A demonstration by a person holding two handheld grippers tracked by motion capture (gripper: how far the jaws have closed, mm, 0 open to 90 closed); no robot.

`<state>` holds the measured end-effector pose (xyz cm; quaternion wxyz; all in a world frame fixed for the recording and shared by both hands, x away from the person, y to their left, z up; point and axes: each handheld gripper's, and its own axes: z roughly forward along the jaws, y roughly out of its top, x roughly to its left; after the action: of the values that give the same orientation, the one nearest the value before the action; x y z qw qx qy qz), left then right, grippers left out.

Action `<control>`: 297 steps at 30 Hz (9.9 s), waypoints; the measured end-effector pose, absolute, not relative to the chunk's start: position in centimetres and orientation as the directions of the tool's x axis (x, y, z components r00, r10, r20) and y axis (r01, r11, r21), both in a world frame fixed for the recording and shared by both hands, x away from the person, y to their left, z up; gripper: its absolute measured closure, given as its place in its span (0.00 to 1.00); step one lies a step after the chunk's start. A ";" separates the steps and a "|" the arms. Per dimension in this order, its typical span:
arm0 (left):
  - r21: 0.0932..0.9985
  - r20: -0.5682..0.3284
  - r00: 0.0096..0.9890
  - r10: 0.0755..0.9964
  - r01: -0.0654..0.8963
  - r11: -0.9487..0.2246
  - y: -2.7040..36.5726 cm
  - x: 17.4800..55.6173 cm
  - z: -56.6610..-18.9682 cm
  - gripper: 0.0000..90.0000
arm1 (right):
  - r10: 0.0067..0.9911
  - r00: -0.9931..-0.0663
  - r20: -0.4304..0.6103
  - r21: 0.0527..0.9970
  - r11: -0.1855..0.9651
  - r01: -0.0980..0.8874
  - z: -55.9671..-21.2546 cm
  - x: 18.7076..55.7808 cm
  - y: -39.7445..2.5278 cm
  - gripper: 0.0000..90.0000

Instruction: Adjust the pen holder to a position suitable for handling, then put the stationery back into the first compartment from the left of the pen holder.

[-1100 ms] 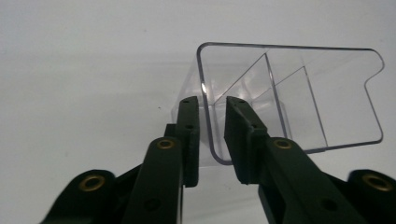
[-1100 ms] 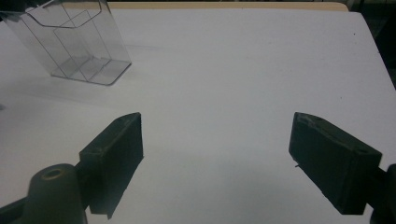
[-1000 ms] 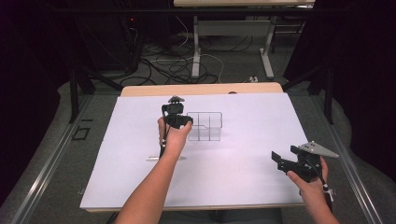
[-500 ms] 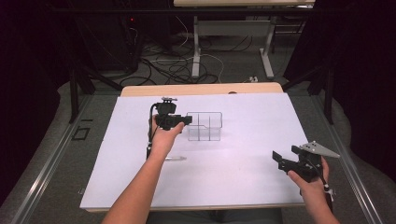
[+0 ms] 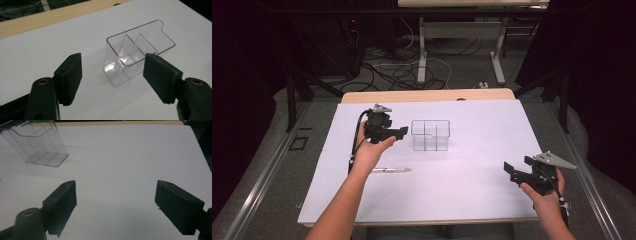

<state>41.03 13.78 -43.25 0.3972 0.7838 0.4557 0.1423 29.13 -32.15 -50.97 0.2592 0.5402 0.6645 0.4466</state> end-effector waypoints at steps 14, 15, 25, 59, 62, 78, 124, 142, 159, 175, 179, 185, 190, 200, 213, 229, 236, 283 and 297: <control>0.752 -0.046 0.584 0.811 0.554 -0.357 16.1 40.1 -42.7 0.18 | 0.948 -0.291 0.127 0.870 0.035 0.492 -51.0 29.2 -32.0 0.19; 0.750 -0.042 0.583 0.811 0.554 -0.360 16.2 40.0 -42.7 0.18 | 0.948 -0.288 0.131 0.868 0.031 0.495 -51.0 29.2 -32.0 0.19; 0.659 0.214 0.664 0.716 0.443 -0.608 15.2 38.7 -42.9 0.18 | 0.949 -0.288 0.130 0.871 0.030 0.491 -51.1 29.2 -31.9 0.19; 0.088 0.250 0.948 0.199 0.182 -0.979 10.8 39.0 -52.1 0.64 | 0.946 -0.297 0.130 0.867 0.037 0.496 -51.0 29.3 -31.9 0.19; 0.075 0.233 0.954 0.189 0.176 -0.982 10.8 39.1 -52.4 0.68 | 0.946 -0.299 0.124 0.870 0.041 0.492 -51.0 29.4 -32.0 0.19; 0.031 0.181 0.969 0.169 0.166 -0.986 10.2 39.2 -52.5 0.88 | 0.946 -0.302 0.119 0.872 0.046 0.487 -51.1 29.5 -31.8 0.19; 0.876 -0.101 0.767 0.633 0.370 -0.309 14.1 42.3 -42.3 0.89 | 0.943 -0.307 0.128 0.869 0.042 0.493 -51.1 29.6 -31.7 0.19; 0.937 -0.192 0.694 0.693 0.341 -0.081 12.2 43.6 -42.1 0.89 | 0.944 -0.304 0.130 0.870 0.039 0.492 -51.0 29.4 -31.9 0.19; 0.931 -0.235 0.558 0.796 0.364 0.019 10.5 43.7 -43.5 0.89 | 0.943 -0.309 0.122 0.871 0.048 0.489 -51.1 29.5 -31.8 0.19; 0.904 -0.275 0.535 0.799 0.427 0.024 9.6 44.3 -46.6 0.89 | 0.943 -0.307 0.126 0.878 0.037 0.477 -51.4 29.6 -31.7 0.19; 0.897 -0.274 0.533 0.800 0.443 0.012 9.5 44.4 -47.4 0.89 | 0.942 -0.311 0.130 0.861 0.049 0.507 -51.2 29.4 -31.8 0.19; 0.883 -0.275 0.530 0.802 0.469 -0.007 9.3 44.4 -48.3 0.89 | 0.940 -0.315 0.128 0.867 0.048 0.495 -51.3 29.5 -31.7 0.19; 0.878 -0.261 0.529 0.807 0.478 -0.029 9.2 44.3 -48.9 0.89 | 0.941 -0.314 0.130 0.867 0.046 0.497 -51.3 29.5 -31.7 0.19; 0.878 -0.189 0.552 0.812 0.465 -0.112 8.5 44.1 -49.2 0.88 | 0.938 -0.324 0.128 0.864 0.055 0.501 -51.3 29.5 -31.6 0.19; 0.864 -0.148 0.567 0.810 0.472 -0.173 7.8 44.0 -49.5 0.87 | 0.937 -0.326 0.126 0.864 0.058 0.500 -51.3 29.5 -31.6 0.19; 0.890 -0.134 0.530 0.837 0.436 -0.134 8.9 43.2 -48.1 0.51 | 0.938 -0.324 0.125 0.864 0.057 0.500 -51.3 29.6 -31.6 0.19; 0.910 -0.108 0.515 0.850 0.395 -0.124 9.4 42.2 -46.1 0.47 | 0.938 -0.325 0.124 0.864 0.059 0.500 -51.3 29.6 -31.7 0.19; 0.895 -0.101 0.465 0.879 0.429 -0.124 21.1 32.9 -43.1 0.00 | 0.950 -0.285 0.125 0.871 0.033 0.490 -51.0 29.4 -32.1 0.19; 0.846 -0.126 0.347 0.929 0.527 -0.082 25.5 31.8 -48.9 0.00 | 0.953 -0.275 0.124 0.868 0.030 0.496 -51.0 29.4 -32.5 0.19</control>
<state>31.77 25.49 -48.87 0.4318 0.6978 0.5219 0.2329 29.42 -32.53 -51.02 0.2618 0.5421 0.6683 0.4370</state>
